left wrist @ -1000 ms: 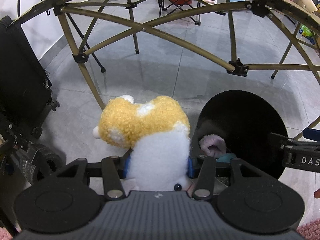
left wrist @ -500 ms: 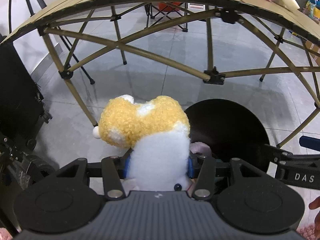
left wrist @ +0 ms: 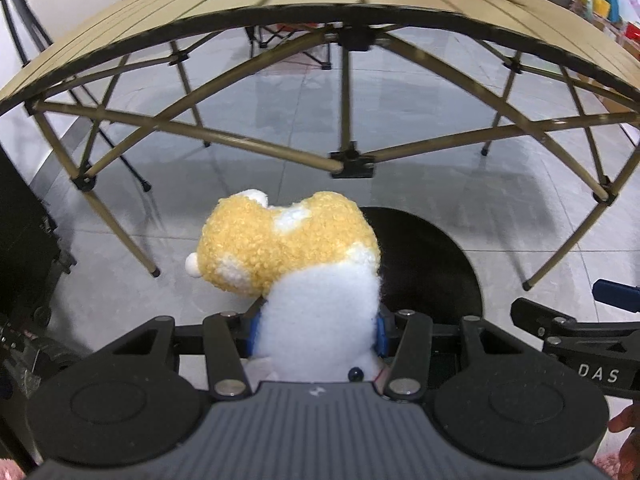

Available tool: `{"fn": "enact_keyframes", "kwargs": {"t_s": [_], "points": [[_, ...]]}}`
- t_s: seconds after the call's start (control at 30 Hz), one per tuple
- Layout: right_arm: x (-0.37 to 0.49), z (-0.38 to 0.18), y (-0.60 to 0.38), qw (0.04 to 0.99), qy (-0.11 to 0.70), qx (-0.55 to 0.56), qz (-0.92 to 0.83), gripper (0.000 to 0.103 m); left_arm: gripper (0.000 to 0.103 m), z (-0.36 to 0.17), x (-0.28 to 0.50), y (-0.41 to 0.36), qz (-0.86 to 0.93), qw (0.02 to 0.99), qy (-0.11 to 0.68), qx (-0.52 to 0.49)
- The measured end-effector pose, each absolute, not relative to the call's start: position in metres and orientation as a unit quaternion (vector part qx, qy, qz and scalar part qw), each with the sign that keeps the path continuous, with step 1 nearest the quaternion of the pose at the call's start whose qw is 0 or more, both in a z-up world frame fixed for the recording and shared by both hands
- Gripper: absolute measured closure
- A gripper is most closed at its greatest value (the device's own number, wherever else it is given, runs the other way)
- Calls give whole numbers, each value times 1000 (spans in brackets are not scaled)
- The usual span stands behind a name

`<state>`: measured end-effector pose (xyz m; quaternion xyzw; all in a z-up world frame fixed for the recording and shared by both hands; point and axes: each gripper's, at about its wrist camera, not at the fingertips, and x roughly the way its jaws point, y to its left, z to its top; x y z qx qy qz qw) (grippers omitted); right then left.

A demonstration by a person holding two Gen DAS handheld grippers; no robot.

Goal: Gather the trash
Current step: 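Move the left tool over the bin and open it to drop the plush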

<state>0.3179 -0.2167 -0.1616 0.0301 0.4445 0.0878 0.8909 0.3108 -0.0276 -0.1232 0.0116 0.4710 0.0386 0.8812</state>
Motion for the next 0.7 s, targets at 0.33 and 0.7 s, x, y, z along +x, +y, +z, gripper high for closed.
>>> {"fn": "enact_keyframes", "kwargs": {"t_s": [0.33,0.7], "points": [[311,-164,-248,892,446,46,63,0,54,-130,320,-57,20,877,480,22],[312,-175,-265,886,459,55,40,0,54,-146,334,-69,13,863,504,24]]}}
